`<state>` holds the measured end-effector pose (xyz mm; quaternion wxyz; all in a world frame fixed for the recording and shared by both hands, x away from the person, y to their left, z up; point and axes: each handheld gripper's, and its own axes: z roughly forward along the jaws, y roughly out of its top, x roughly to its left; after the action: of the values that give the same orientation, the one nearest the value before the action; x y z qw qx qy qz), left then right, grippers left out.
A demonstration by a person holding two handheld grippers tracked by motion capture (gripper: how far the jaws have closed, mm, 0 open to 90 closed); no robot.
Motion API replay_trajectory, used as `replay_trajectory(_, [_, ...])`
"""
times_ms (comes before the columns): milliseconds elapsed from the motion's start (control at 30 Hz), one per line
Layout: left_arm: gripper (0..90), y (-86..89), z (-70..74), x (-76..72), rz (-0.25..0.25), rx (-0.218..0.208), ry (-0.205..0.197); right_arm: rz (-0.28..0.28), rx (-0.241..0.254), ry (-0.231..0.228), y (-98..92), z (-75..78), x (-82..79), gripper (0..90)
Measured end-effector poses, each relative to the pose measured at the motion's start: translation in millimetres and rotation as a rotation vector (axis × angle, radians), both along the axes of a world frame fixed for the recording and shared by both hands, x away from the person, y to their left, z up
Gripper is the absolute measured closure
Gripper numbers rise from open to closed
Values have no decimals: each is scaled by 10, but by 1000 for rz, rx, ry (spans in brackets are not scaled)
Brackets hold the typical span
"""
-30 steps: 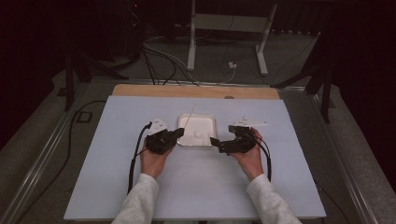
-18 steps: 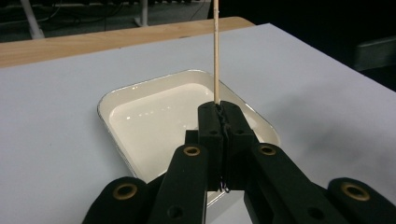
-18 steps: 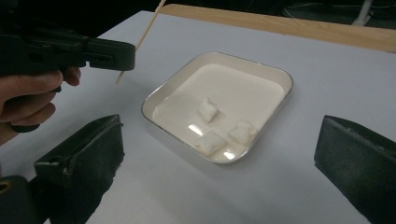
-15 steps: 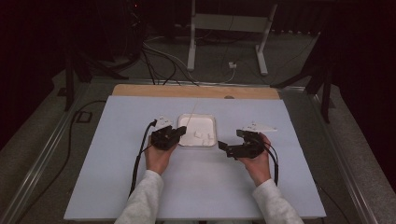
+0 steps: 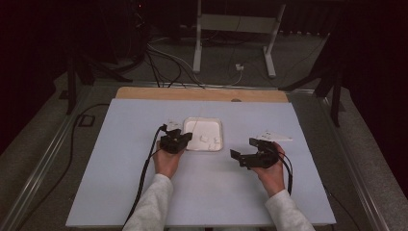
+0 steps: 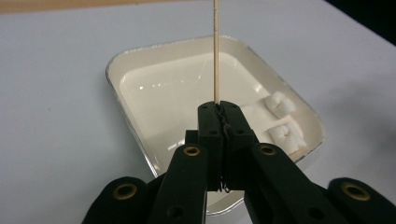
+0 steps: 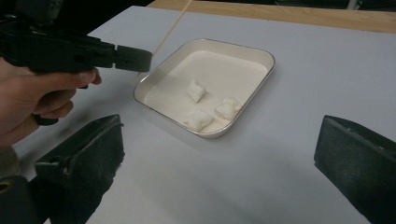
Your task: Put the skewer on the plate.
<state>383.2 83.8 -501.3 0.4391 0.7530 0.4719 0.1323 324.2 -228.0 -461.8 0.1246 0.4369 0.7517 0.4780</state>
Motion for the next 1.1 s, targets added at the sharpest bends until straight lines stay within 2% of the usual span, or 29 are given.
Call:
replay_trajectory(200, [892, -36, -70, 34, 30, 27, 38, 0, 20, 6, -13, -11, 2, 15])
replay_trajectory(333, [891, -63, -100, 41, 38, 46, 42, 3, 20, 7, -10, -10, -3, 15])
replay_trajectory(700, [874, -78, -149, 63, 58, 39, 91, 9, 25, 13, 16, -26, 2, 16])
replay_trajectory(733, [843, -82, -154, 63, 54, 33, 93, 9, 24, 14, 16, -30, 4, 16])
replay_trajectory(800, [722, -91, -156, 58, 45, 21, 93, 10, 22, 17, 15, -37, 5, 16])
replay_trajectory(867, [612, -94, -143, 44, 37, -3, 74, 10, 22, 16, 12, -36, 2, 16])
replay_trajectory(967, [455, -71, -103, 39, 43, -44, 67, 8, 25, 15, -1, -33, 1, 15])
replay_trajectory(1100, [271, -21, -19, 6, 53, -53, 17, 10, 25, 14, -12, -29, -5, 15])
